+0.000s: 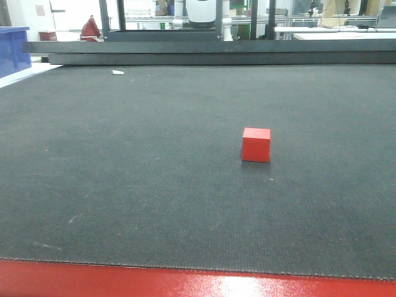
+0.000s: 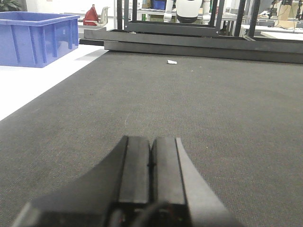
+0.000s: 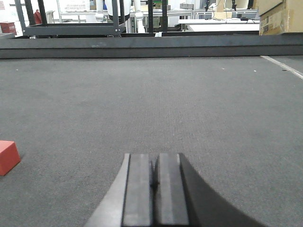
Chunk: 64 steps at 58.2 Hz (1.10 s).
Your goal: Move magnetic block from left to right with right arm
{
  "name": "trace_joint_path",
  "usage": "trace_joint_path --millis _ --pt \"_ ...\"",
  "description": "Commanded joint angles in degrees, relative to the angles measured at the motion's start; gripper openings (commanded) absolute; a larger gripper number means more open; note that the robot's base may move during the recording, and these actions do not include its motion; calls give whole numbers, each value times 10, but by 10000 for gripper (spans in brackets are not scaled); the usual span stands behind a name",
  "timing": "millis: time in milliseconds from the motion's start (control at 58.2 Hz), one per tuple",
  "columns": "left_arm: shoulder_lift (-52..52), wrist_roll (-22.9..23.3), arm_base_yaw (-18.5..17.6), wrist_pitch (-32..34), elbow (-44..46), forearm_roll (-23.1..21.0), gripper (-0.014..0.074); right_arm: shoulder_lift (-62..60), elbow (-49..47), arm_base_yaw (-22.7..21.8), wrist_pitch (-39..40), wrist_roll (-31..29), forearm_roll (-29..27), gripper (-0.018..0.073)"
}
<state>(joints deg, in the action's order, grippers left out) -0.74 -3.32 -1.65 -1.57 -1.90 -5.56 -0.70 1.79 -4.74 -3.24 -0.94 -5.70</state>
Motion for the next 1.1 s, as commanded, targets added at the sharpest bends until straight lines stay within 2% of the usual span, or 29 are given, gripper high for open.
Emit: trace_joint_path --millis 0,721,910,1082 --pt "-8 3 0 48 -5 -3 -126 -11 0 -2 53 -2 0 63" --pt "-8 3 0 48 -5 -3 -126 -11 0 -2 54 -2 0 63" --pt "-8 3 0 48 -5 -3 -126 -11 -8 -2 89 -2 0 63" --pt "-8 3 0 48 -5 -3 -126 2 -121 -2 -3 -2 0 69"
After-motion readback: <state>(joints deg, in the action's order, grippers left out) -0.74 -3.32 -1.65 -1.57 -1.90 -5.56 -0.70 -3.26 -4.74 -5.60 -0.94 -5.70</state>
